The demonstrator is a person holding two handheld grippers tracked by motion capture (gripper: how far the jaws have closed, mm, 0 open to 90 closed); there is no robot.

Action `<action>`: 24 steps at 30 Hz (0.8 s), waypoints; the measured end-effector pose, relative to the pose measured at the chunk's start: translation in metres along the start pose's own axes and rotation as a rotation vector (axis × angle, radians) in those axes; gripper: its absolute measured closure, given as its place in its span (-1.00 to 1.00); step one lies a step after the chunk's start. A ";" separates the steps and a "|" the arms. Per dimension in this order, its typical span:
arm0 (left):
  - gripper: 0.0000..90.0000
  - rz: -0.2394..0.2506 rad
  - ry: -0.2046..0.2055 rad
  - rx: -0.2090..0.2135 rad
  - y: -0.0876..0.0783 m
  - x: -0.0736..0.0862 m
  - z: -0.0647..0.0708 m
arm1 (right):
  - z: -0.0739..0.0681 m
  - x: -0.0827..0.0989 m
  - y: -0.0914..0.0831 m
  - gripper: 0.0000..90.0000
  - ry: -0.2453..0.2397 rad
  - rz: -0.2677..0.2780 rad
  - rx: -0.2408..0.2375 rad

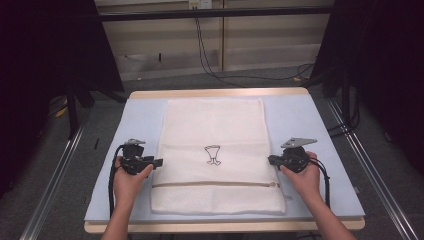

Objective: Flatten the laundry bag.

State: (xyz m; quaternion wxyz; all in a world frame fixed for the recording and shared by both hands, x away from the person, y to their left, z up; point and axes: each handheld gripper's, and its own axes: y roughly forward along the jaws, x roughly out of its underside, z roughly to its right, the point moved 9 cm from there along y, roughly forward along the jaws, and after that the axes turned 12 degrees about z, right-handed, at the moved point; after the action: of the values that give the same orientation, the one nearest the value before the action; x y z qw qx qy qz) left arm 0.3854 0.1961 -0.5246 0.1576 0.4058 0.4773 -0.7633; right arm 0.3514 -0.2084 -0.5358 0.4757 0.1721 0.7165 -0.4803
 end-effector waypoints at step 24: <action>-0.54 0.020 0.064 0.093 -0.003 -0.017 0.053 | -0.010 0.005 -0.043 1.00 -0.059 0.079 -0.063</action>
State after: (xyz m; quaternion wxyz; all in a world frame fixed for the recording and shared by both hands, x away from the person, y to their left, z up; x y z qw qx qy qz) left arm 0.3690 0.1495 -0.4976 0.1309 0.4416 0.4419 -0.7698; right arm 0.3136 -0.2212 -0.5171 0.5204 0.1710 0.7095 -0.4434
